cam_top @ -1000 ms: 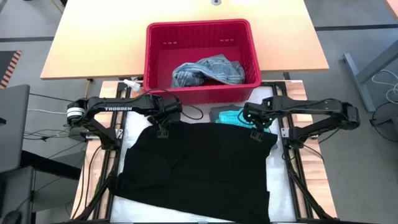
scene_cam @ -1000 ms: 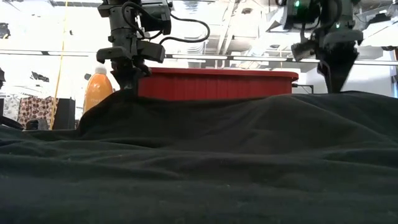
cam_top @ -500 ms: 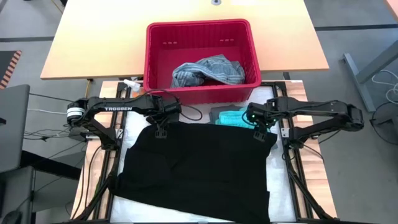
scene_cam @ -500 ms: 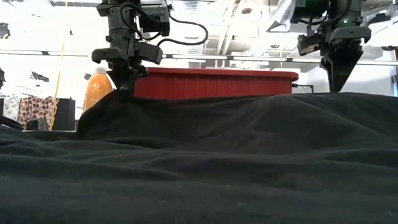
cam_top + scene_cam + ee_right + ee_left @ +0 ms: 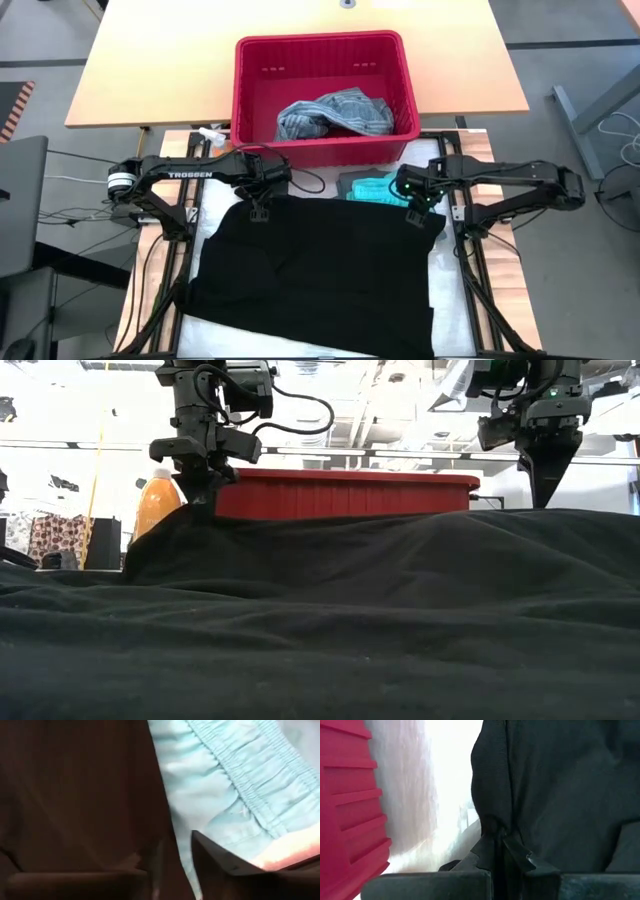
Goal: Fold Laundry from Bin
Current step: Fold the black shirt
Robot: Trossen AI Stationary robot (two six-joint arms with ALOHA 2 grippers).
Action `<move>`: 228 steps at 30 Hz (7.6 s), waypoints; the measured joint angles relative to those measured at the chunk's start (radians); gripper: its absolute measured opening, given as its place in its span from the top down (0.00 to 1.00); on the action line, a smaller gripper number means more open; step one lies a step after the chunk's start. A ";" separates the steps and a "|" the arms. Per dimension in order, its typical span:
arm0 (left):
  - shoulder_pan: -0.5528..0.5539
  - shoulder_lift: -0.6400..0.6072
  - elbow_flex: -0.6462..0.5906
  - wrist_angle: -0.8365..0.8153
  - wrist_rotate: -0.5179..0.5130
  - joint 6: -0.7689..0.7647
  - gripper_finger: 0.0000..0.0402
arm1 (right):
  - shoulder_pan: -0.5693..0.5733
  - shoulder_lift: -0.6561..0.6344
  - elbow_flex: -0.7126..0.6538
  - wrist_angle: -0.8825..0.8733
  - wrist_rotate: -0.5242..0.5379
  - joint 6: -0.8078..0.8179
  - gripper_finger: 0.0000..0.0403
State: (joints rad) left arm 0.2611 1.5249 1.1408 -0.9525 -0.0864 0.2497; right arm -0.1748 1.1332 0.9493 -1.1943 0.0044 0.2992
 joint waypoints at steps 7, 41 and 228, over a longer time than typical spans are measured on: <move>0.000 0.000 0.000 -0.002 0.000 -0.008 1.00 | 0.005 0.000 0.000 -0.002 -0.007 -0.016 0.40; -0.026 -0.006 0.000 -0.026 -0.009 -0.022 1.00 | 0.091 0.000 0.022 -0.090 -0.109 -0.049 0.96; -0.219 -0.219 -0.448 0.009 0.340 -0.461 0.52 | 0.872 0.759 0.550 0.094 0.204 0.385 0.58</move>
State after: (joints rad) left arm 0.0418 1.3064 0.6930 -0.9437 0.2536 -0.2114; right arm 0.6971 1.8919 1.4994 -1.1003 0.2081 0.6842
